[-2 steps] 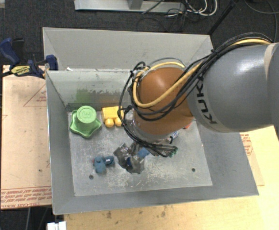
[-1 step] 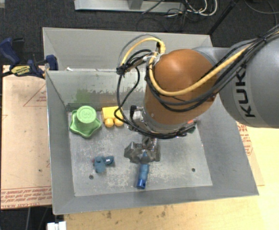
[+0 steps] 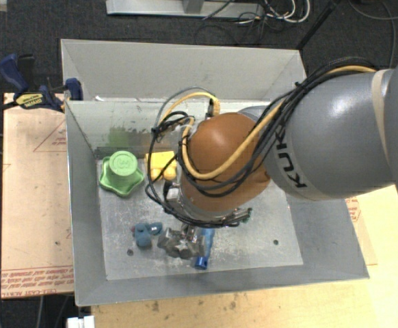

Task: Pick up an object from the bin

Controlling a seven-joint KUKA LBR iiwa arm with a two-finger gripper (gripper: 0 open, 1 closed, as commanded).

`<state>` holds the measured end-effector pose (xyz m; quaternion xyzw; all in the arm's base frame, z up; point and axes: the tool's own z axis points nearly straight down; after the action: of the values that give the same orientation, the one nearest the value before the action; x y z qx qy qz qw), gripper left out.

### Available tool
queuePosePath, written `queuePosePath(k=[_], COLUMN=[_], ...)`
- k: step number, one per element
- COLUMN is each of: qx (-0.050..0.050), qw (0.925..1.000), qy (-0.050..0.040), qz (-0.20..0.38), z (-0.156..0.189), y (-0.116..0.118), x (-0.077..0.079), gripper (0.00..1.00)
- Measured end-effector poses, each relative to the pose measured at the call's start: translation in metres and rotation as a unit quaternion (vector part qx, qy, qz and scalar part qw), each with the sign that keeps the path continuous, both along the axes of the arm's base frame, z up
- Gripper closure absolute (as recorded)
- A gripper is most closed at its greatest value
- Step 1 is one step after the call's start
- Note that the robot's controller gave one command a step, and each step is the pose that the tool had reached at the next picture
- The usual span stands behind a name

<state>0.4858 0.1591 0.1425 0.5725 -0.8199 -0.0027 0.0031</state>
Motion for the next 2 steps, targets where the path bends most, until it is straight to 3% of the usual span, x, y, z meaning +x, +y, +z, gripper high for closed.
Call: queuePosePath(k=[1, 2], qx=[0.001, 0.0], qw=[1.0, 0.9952], qy=[-0.0037, -0.0043], qz=[-0.002, 0.098], z=[0.004, -0.024], y=[-0.001, -0.049], x=[0.002, 0.034], gripper=[0.0, 0.0])
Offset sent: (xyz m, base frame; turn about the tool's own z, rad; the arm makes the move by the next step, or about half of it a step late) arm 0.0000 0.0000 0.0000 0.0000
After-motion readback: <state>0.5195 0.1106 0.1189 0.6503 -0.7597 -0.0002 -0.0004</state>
